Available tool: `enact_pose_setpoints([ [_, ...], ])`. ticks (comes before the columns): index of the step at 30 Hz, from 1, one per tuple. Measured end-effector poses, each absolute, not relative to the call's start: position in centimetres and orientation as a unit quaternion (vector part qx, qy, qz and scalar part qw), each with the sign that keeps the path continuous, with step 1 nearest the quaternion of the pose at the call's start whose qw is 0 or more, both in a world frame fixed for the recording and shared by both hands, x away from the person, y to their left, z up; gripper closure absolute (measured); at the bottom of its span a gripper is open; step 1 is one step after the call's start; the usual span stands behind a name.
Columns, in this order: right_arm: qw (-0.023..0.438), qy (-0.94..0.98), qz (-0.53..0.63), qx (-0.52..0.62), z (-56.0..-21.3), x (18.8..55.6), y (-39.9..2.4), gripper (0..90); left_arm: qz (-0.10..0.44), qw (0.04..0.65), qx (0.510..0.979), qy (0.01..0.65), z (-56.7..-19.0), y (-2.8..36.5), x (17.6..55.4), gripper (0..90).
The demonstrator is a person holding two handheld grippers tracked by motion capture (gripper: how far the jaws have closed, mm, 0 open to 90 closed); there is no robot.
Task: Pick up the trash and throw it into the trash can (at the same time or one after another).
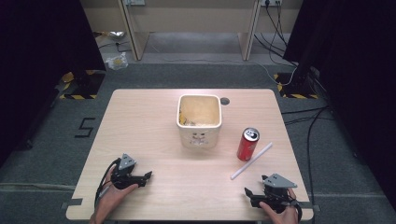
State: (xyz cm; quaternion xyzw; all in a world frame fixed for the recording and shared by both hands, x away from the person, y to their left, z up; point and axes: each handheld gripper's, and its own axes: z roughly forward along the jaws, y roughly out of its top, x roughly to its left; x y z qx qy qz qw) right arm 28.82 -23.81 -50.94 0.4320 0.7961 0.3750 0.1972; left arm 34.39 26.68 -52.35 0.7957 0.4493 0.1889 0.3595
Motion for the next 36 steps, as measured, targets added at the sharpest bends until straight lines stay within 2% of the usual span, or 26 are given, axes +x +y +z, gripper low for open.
enact_pose_setpoints([
  [17, 0.214, 0.784, 0.390, 0.434, -49.5, 29.6, -24.1, 15.7, 0.189, 0.359, 0.796, 0.449, -52.4, 26.7, 34.4, 14.5],
  [21, 0.236, 0.777, 0.395, 0.430, -48.7, 30.2, -24.1, 15.8, 0.189, 0.359, 0.795, 0.450, -52.4, 26.7, 34.4, 14.5],
  [36, 0.246, 0.764, 0.409, 0.435, -47.2, 32.0, -24.0, 15.1, 0.189, 0.359, 0.795, 0.450, -52.4, 26.7, 34.4, 14.5],
])
